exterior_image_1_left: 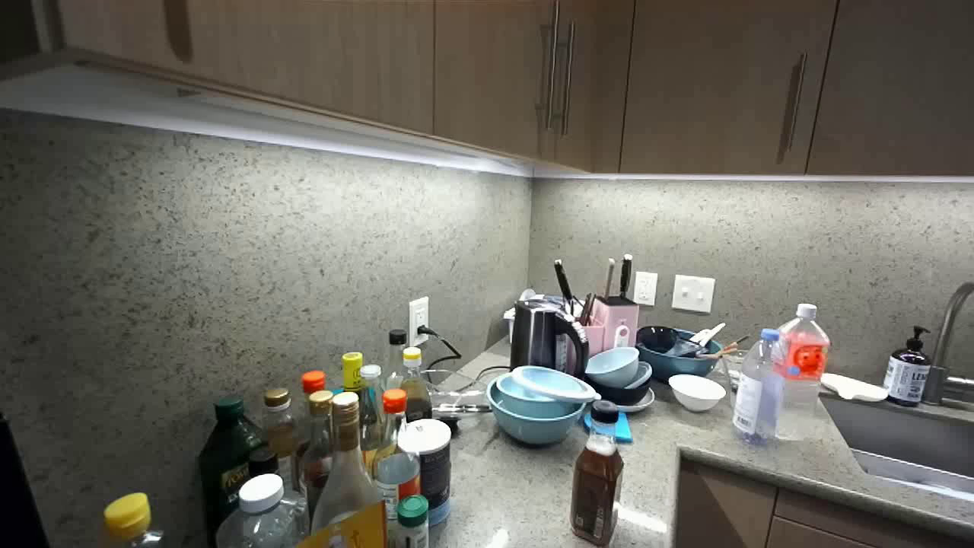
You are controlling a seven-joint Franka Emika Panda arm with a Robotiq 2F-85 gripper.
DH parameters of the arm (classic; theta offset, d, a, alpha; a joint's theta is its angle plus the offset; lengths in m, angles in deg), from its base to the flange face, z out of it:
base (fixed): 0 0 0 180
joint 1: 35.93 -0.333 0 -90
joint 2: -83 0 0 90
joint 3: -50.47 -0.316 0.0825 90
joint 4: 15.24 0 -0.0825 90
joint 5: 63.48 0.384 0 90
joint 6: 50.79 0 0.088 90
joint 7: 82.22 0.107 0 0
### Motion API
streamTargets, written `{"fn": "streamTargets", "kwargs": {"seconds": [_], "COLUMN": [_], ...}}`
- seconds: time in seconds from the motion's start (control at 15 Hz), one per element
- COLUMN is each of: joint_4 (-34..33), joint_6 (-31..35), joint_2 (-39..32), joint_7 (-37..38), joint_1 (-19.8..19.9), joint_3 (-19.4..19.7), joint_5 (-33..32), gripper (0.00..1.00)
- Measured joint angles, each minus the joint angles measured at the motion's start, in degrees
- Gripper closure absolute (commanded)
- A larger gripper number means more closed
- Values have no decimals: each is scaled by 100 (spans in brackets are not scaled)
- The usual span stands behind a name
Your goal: Move the bottle
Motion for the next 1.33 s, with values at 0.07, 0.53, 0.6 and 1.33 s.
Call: {"fn": "streamTargets", "kwargs": {"seconds": [0.07,0.53,0.6,1.33], "joint_4": [0,0,0,-294], "joint_6": [0,0,-1,12], "joint_2": [0,-2,-18,-1418], "joint_7": [0,0,-2,-20], "joint_1": [0,0,-6,-164], "joint_3": [0,0,-3,-563], "joint_5": [0,0,0,-191], "gripper": [0,0,0,0]}}
